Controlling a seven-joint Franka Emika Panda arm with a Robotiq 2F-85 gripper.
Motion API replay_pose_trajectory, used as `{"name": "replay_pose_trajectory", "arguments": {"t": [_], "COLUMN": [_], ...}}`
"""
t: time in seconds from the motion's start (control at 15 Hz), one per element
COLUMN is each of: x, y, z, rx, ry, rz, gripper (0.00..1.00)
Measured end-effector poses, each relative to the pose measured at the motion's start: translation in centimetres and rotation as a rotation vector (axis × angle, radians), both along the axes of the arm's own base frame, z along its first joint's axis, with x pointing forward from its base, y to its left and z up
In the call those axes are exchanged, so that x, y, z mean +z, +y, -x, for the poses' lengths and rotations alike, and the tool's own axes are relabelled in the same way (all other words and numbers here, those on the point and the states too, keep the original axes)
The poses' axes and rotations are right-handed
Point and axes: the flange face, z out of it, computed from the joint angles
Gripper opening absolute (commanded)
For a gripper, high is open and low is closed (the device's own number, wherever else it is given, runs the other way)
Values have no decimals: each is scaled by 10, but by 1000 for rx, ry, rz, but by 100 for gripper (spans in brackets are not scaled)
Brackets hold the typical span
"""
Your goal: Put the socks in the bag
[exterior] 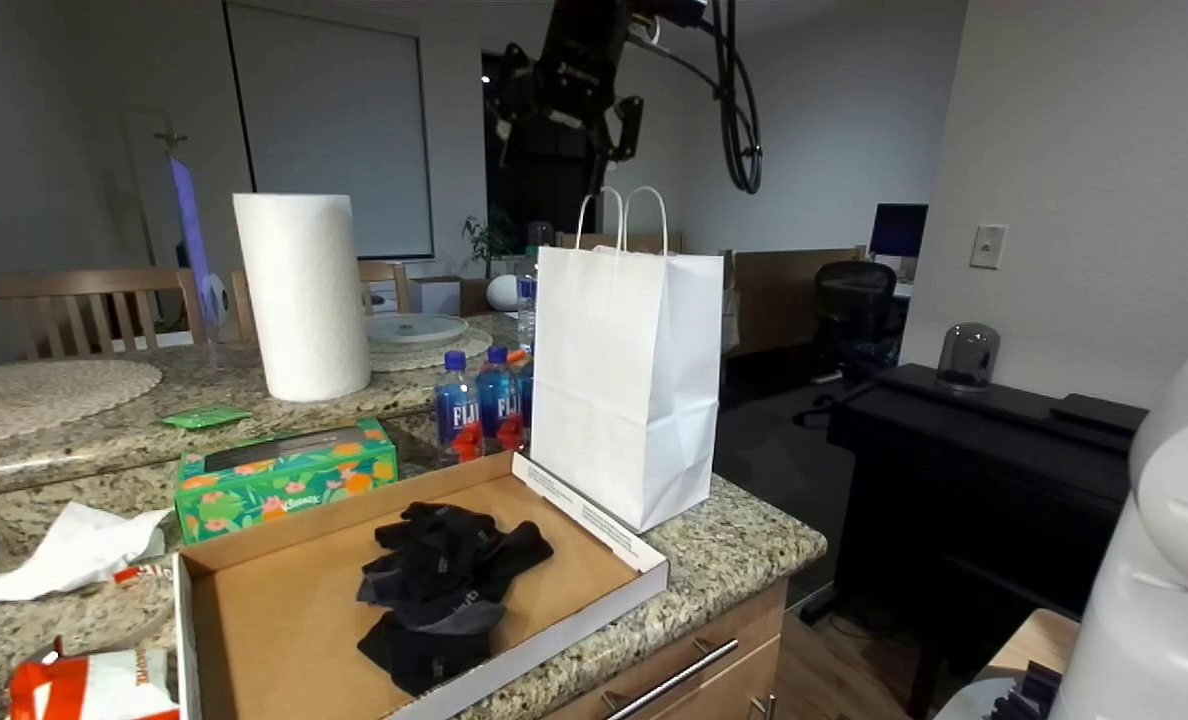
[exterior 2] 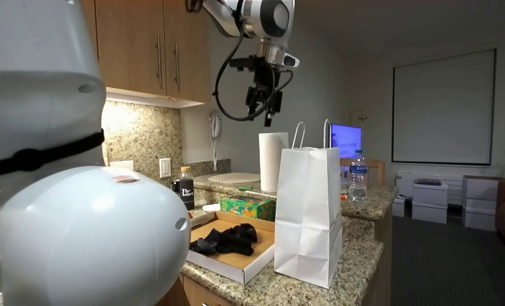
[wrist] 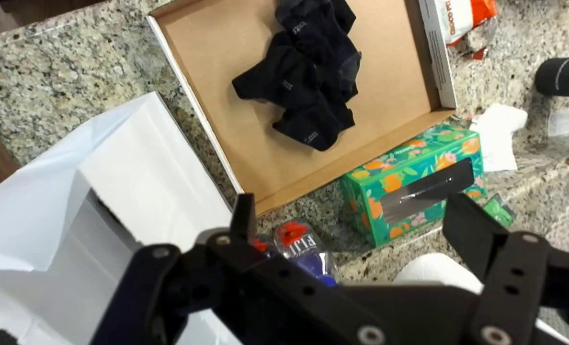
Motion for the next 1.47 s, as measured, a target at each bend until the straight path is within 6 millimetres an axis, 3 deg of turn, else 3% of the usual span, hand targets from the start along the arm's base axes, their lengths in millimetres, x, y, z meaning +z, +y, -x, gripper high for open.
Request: {"name": "replay_pose_trajectory", "arguments": {"t": [0.4,0.67,1.27,1.47], "x": [-73,-116,-112,-126], "y": [64,82,84,109], "z": [15,15,12,14], "rx": [125,155,166,255], "ry": [127,195,182,176], "rz": [37,52,71,184], "gripper": [100,100,100,100]}}
